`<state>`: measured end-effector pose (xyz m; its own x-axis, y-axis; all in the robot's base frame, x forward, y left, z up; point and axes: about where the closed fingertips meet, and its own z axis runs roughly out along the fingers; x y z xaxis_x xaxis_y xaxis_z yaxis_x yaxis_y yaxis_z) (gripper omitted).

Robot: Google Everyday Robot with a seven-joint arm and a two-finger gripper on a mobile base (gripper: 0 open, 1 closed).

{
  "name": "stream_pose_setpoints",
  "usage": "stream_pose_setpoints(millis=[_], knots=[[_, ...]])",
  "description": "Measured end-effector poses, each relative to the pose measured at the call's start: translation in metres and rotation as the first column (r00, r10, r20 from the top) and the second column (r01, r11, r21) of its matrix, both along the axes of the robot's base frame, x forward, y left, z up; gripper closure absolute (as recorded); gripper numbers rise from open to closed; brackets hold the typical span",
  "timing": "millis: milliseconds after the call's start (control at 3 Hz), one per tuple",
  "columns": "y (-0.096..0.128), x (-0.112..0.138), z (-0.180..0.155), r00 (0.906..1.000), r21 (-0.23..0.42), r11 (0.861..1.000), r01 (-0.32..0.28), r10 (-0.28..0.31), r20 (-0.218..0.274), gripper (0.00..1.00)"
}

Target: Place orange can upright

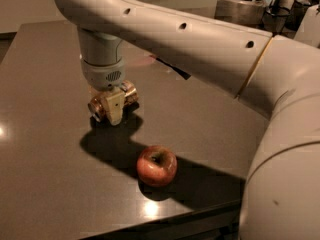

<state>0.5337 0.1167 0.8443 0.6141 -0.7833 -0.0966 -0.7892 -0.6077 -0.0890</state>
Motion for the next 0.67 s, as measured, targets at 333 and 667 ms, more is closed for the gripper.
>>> stream_pose_setpoints(millis=[333,667], knots=[[-0.006,0.006,0.007,0.9988,0.033,0.999,0.025,-0.023,-0.043,0.62],[-0.010,0.013,0.034,0.9918,0.132,0.988,0.079,-0.064,-0.111,0.85]])
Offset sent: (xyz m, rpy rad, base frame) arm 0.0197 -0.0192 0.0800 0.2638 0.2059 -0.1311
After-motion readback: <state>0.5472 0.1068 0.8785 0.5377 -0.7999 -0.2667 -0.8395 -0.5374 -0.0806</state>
